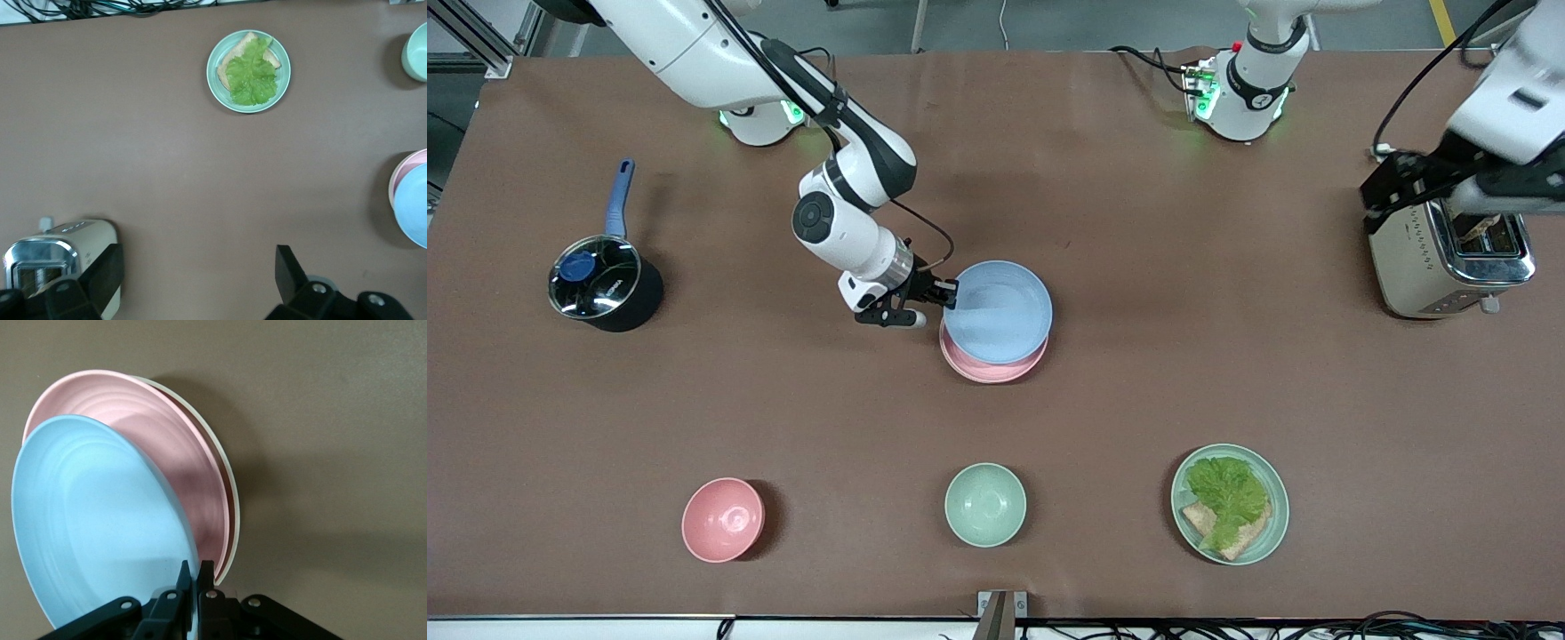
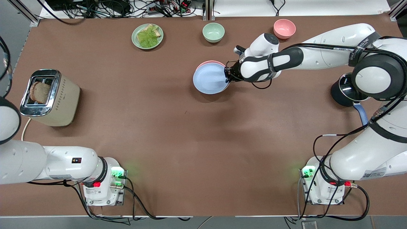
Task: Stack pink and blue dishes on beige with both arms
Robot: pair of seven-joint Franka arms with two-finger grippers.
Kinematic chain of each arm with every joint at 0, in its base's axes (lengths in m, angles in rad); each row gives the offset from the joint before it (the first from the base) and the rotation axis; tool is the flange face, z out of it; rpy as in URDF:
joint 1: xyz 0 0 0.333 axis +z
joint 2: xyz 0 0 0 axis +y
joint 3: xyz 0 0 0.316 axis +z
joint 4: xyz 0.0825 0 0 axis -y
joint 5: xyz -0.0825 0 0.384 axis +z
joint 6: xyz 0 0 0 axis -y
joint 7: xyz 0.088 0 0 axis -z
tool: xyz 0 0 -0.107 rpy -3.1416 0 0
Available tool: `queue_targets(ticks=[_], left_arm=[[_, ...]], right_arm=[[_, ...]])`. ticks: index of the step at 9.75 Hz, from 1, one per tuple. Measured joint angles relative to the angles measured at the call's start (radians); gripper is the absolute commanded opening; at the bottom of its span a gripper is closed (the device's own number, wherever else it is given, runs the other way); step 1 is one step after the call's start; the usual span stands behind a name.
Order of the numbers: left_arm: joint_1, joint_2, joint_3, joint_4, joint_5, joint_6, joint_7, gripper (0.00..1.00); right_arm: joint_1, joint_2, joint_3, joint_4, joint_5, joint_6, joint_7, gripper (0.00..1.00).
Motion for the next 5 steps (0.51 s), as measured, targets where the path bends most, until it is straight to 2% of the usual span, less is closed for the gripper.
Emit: queue_targets(ticks=[1, 2, 3, 4, 5], left_arm=[[0.007, 0.036, 0.0, 0.107, -0.004, -0.084, 0.0, 1.0], [0.009, 0.065, 0.0, 0.179, -0.014, -0.143, 0.0, 1.0], [0.009, 0.08, -0.001, 0.217, -0.027, -0.185, 0.0, 1.0], [0.006, 0.084, 0.005, 0.23, -0.035, -0.217, -0.003, 1.0], [0.001, 0.084, 0.026, 0.234, -0.044, -0.235, -0.003, 1.0]], right_arm=[[-0.002, 0.003, -0.003, -0.004, -0.012, 0.005, 0.0, 0.07], [-0.004, 0.007, -0.006, -0.004, -0.021, 0.006, 0.0, 0.24], [-0.008, 0.01, -0.008, -0.004, -0.025, 0.008, 0.0, 0.71], [-0.013, 0.01, -0.009, -0.003, -0.026, 0.009, 0.0, 1.0], [-0.016, 0.01, -0.009, 0.0, -0.027, 0.011, 0.0, 1.0]])
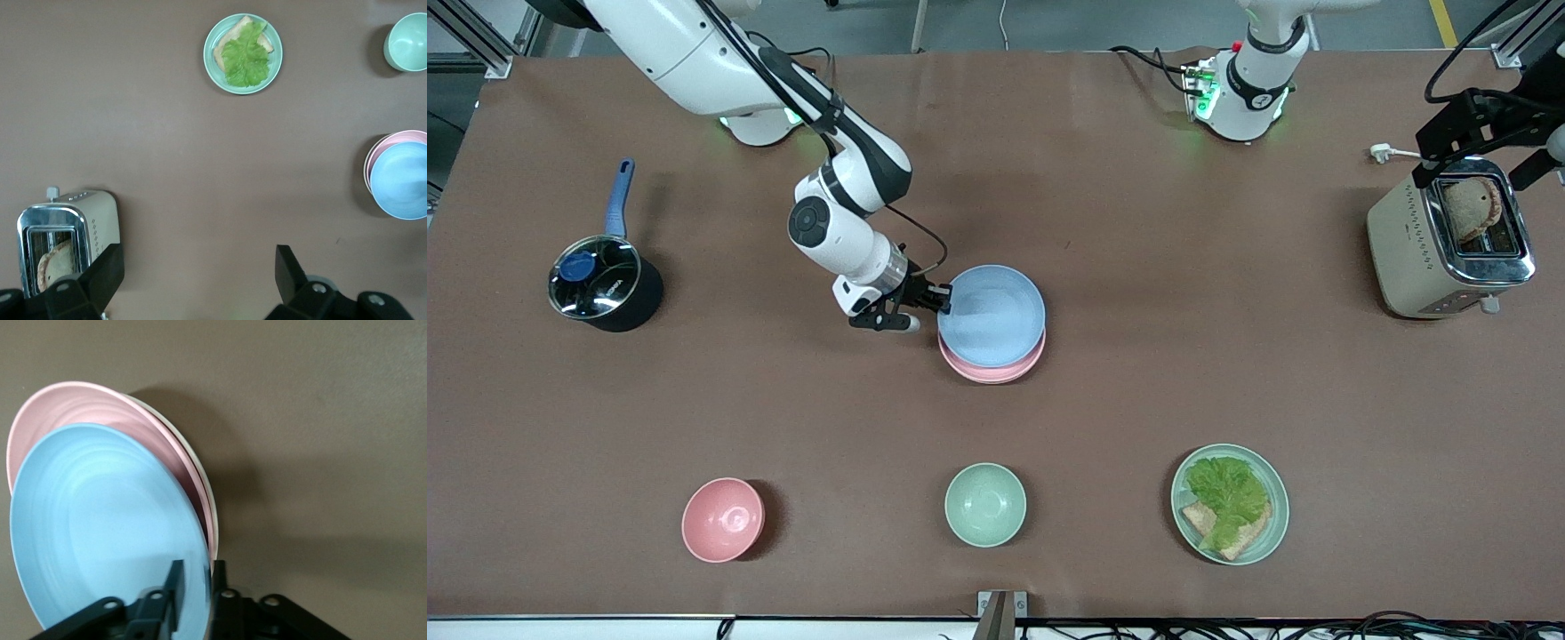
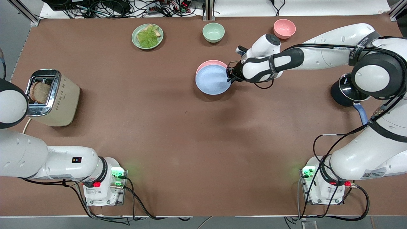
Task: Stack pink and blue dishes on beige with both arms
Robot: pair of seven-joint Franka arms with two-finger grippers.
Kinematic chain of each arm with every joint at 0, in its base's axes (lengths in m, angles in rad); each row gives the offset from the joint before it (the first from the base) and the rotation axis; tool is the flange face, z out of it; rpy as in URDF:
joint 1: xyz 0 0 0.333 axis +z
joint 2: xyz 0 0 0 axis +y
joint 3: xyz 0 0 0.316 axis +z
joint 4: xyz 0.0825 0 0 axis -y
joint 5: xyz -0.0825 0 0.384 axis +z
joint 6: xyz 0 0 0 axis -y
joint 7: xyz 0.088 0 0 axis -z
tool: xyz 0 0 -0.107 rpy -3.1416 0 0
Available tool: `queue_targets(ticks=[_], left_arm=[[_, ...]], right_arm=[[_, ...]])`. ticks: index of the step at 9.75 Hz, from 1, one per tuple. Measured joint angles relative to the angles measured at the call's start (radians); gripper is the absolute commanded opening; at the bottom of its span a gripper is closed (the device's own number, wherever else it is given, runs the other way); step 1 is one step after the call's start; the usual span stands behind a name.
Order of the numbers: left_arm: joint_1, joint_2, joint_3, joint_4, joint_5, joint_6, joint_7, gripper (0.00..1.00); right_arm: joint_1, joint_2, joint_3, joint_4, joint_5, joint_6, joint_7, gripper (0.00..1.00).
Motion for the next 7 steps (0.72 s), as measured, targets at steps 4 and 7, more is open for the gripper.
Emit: queue_targets(ticks=[4, 7], left_arm=[[-0.021, 0.002, 0.033, -0.027, -0.015, 0.025, -0.006, 1.0], [-0.033, 0.004, 0.034, -0.039, -0.015, 0.033, -0.004, 1.0]], right_arm=[[-0.035, -0.127, 0.001, 0.058, -0.002, -0.157, 0.032, 1.0], [-0.132, -0.42, -0.096, 0.096, -0.084, -0.488, 0.049, 1.0]])
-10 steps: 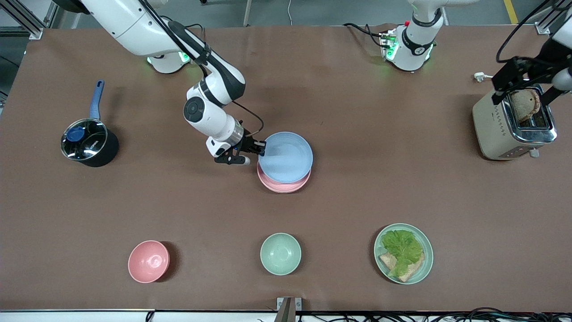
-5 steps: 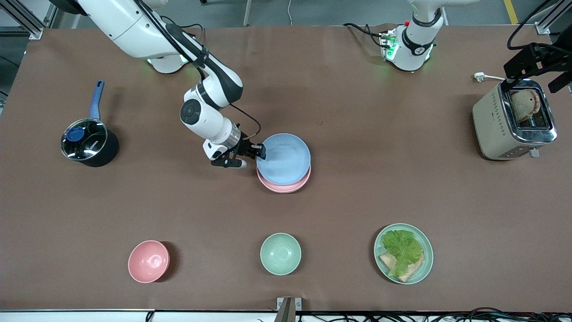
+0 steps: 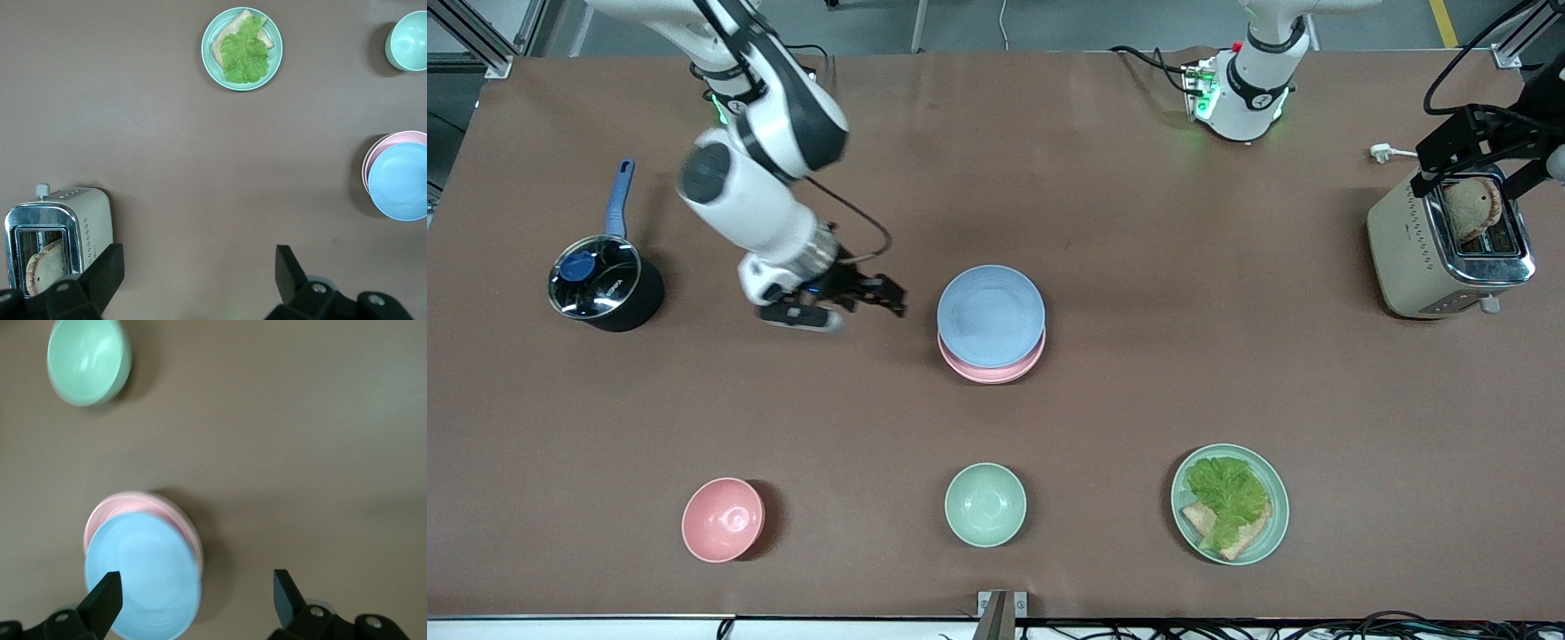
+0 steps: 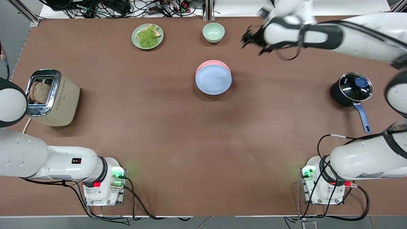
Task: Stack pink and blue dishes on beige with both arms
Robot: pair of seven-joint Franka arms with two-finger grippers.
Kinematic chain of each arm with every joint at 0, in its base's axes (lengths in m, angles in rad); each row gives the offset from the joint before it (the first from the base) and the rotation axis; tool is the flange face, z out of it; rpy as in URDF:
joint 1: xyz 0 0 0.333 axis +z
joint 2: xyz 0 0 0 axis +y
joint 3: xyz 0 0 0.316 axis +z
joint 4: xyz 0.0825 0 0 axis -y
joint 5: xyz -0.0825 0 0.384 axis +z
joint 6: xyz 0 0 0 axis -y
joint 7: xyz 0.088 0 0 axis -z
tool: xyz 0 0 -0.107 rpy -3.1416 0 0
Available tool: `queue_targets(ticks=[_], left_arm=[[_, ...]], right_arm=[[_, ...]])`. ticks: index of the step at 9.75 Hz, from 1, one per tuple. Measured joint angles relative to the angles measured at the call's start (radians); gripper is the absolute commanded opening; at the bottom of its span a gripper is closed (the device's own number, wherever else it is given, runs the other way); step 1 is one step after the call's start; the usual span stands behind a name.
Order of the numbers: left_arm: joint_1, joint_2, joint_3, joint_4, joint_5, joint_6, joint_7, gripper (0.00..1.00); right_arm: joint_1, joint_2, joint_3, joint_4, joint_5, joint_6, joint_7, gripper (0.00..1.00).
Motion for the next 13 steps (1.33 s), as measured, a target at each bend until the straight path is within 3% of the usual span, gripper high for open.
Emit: queue_targets(ticks=[3, 5, 8, 10, 13], left_arm=[[-0.005, 0.002, 0.002, -0.018, 0.0, 0.0, 0.0, 1.0], [-0.006, 0.003, 0.004, -0.019, 0.0, 0.005, 0.0, 1.0], [-0.007, 0.004, 0.005, -0.021, 0.0, 0.006, 0.0, 1.0], [-0.007, 0.005, 0.006, -0.028, 0.0, 0.014, 0.0, 1.0], [-0.007, 0.005, 0.007, -0.035, 0.0, 0.027, 0.0, 1.0]], right_arm=[[-0.011, -0.12, -0.201, 0.234, -0.102, -0.431, -0.01, 1.0], [-0.014, -0.119, -0.343, 0.358, -0.107, -0.582, -0.163, 1.0], [-0.016, -0.12, -0.488, 0.498, -0.108, -0.817, -0.432, 1.0], [-0.016, -0.12, -0.525, 0.551, -0.108, -0.869, -0.501, 1.0], [-0.01, -0.114, -0.523, 0.553, -0.108, -0.869, -0.508, 1.0]])
